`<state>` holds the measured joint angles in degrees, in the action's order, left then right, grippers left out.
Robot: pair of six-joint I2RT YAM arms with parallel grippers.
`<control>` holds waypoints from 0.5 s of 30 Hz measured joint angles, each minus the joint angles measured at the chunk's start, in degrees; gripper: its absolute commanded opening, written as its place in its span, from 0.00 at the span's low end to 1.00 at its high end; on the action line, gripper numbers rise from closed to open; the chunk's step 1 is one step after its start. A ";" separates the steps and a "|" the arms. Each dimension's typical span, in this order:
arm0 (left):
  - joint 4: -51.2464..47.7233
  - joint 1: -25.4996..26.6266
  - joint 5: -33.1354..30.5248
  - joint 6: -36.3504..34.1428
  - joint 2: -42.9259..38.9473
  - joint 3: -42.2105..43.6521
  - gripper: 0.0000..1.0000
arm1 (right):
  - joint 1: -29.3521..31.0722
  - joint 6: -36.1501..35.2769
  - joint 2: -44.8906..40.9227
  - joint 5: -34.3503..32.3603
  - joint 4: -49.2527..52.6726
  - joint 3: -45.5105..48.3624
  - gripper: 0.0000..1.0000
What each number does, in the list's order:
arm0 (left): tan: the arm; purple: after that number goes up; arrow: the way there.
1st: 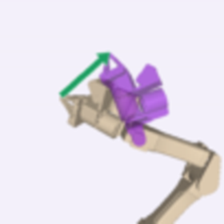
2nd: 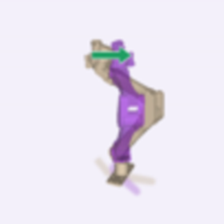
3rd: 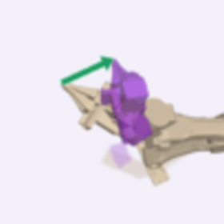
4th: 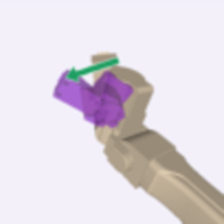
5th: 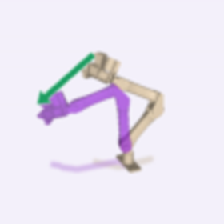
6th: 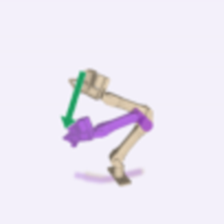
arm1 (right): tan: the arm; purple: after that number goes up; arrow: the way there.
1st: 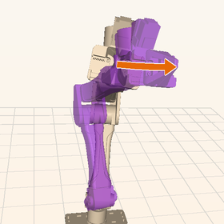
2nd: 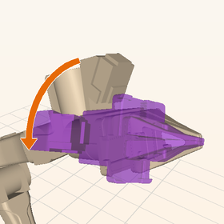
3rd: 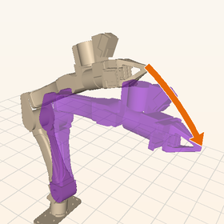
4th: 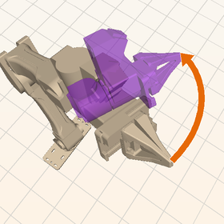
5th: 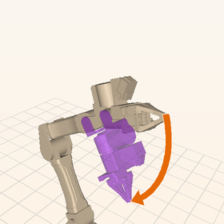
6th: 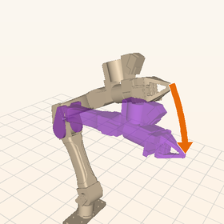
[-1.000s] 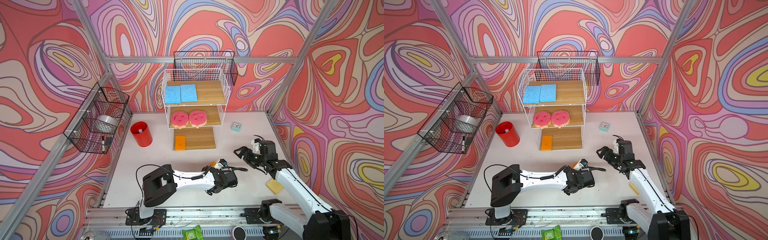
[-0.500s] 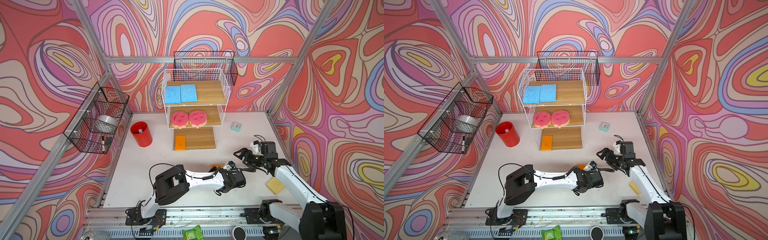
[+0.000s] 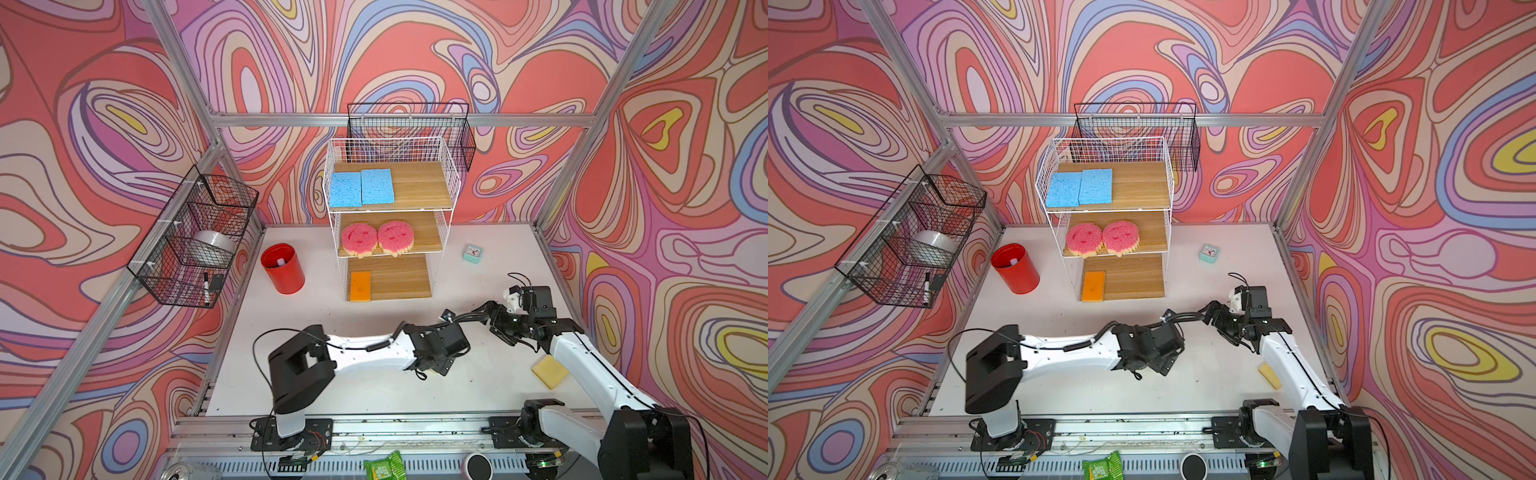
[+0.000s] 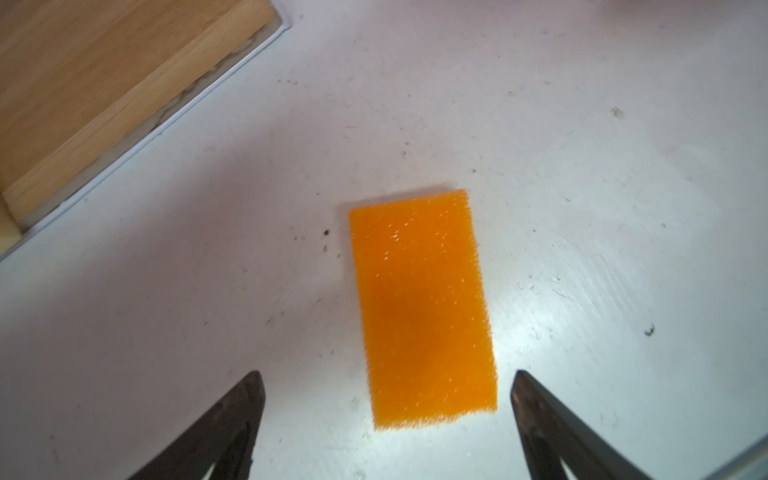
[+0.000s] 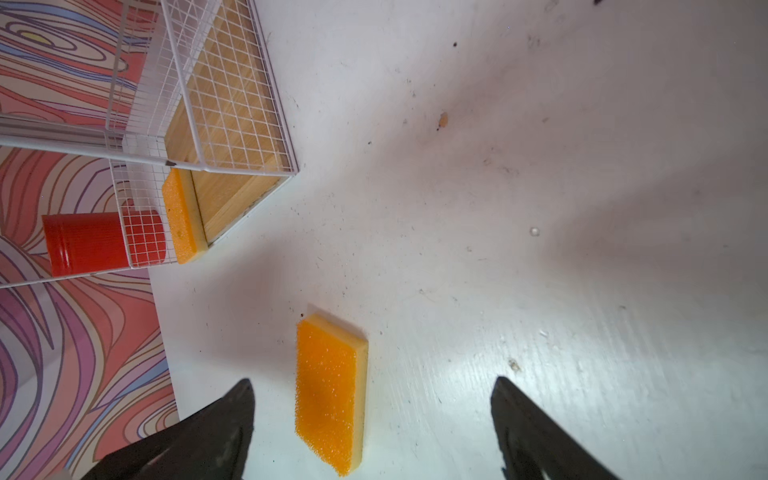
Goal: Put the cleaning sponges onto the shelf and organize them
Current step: 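Open the left gripper and withdraw while the right gripper moves over the sponge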
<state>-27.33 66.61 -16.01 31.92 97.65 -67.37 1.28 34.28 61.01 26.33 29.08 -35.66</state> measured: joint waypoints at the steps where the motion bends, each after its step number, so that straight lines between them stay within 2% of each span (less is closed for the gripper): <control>1: 1.38 -1.33 1.31 0.52 -3.06 2.82 0.62 | 0.39 0.31 -0.72 -0.33 0.13 0.04 0.74; 3: 4.63 -3.50 3.58 1.29 -7.89 8.31 0.33 | 2.80 2.08 -1.86 -1.11 -0.39 0.50 0.59; 5: 6.56 -4.94 5.55 1.95 -11.15 13.25 0.16 | 7.34 3.50 -1.55 -2.36 -0.81 0.85 0.45; 9: 7.74 -5.40 7.54 2.56 -12.07 17.38 0.02 | 15.52 5.66 3.56 -4.48 -2.14 0.85 0.12; 11: 8.50 -5.44 8.17 2.82 -12.39 18.71 0.00 | 17.40 6.54 6.82 -5.03 -2.95 0.85 0.06; 15: 9.81 -5.79 8.57 3.56 -14.71 21.27 0.00 | 18.80 7.48 9.46 -6.47 -3.89 0.85 0.01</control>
<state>-17.52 60.82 -7.44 35.48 82.94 -46.11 20.08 41.76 70.48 19.86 25.19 -34.81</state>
